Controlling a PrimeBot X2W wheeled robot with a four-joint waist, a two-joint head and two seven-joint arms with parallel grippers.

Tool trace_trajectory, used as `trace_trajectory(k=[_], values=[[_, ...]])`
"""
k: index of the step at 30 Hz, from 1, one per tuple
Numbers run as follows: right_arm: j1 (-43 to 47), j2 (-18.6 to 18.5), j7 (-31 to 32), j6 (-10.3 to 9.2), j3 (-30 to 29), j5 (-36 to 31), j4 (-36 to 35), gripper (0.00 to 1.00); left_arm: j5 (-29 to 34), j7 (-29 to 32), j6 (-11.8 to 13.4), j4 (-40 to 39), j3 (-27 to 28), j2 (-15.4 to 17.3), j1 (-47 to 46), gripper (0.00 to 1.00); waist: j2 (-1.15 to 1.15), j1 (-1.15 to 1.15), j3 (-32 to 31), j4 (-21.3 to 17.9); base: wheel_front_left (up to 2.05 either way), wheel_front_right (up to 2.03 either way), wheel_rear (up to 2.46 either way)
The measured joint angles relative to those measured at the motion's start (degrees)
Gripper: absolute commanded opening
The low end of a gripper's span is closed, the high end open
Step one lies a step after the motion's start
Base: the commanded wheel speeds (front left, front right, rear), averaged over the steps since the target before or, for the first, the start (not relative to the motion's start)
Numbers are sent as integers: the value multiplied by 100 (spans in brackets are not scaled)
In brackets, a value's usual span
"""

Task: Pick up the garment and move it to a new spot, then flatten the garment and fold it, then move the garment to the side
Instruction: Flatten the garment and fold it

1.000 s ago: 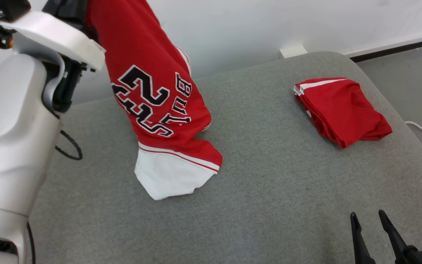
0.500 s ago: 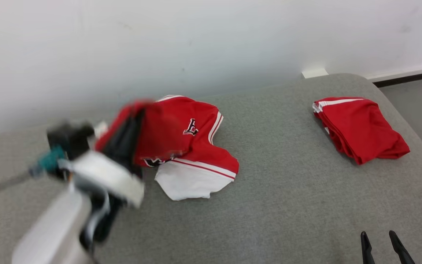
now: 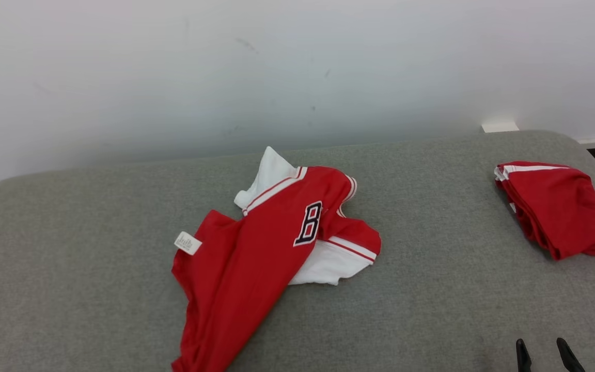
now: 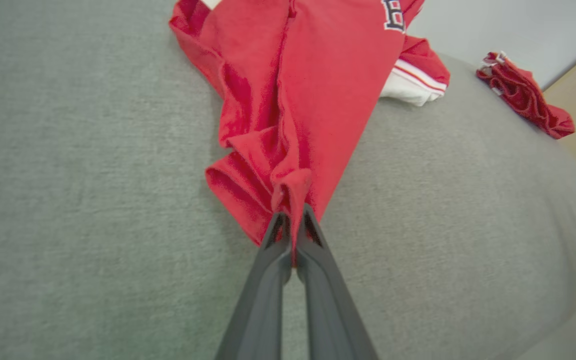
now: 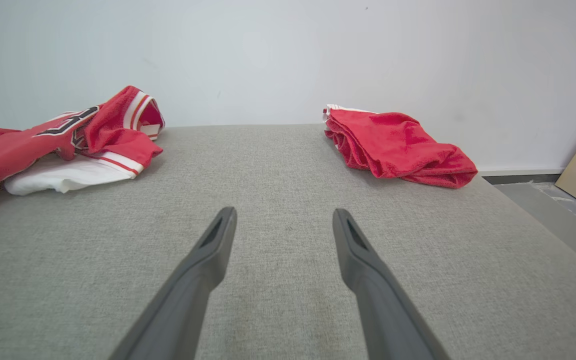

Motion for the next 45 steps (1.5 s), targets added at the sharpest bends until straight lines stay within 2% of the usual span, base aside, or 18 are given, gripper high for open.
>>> trace_trajectory(k=[6,10,11,12,13,16,20,25,29,32,36,40,45], values=[[9,-1,0,0,-30,-44,13,100,146,-114,98,899,443,-1,333,0,0,0,-111,193,0,0,0],[70,0,0,0,-23,-53,14,100,246,-125,-41,1126,872,-63,475,0,0,0,-140,269,0,0,0],[83,0,0,1,-18,-53,16,100,283,-125,-91,1176,933,-89,502,17,0,0,-142,280,0,0,0],[92,-1,0,0,-15,-52,18,100,283,-125,-133,1203,1042,-144,528,49,0,0,-144,291,0,0,0],[97,0,0,1,-9,-52,19,100,285,-125,-136,1220,1135,-199,561,100,0,0,-147,299,0,0,0],[107,-1,0,0,-5,-20,20,100,274,-125,-244,1260,1438,-280,692,100,0,0,-155,318,0,0,0],[135,-1,0,0,-9,4,12,100,275,-125,-260,1032,1887,-289,895,100,0,0,-160,366,0,0,0],[142,-1,0,1,-60,7,-29,100,700,-126,-196,279,2681,-283,1013,100,0,0,-153,435,0,0,0],[122,-1,0,0,-83,0,-121,100,1308,-130,-271,-447,3127,-593,978,100,0,1,-135,453,0,0,0],[80,0,0,0,-57,-14,-185,100,1641,-131,-427,-719,3268,-925,868,100,0,0,-122,412,0,0,0],[-8,-2,0,1,16,-21,-246,100,1901,-131,-711,-643,3142,-1269,528,100,0,1,-73,294,0,0,0],[-65,-1,0,1,114,-26,-345,100,2097,-70,-1015,-243,2782,-1348,-245,100,0,0,72,169,0,0,0],[-350,-1,0,0,238,-8,-492,100,2170,578,-1195,300,2475,-1373,-1686,100,0,1,445,0,0,0,0]])
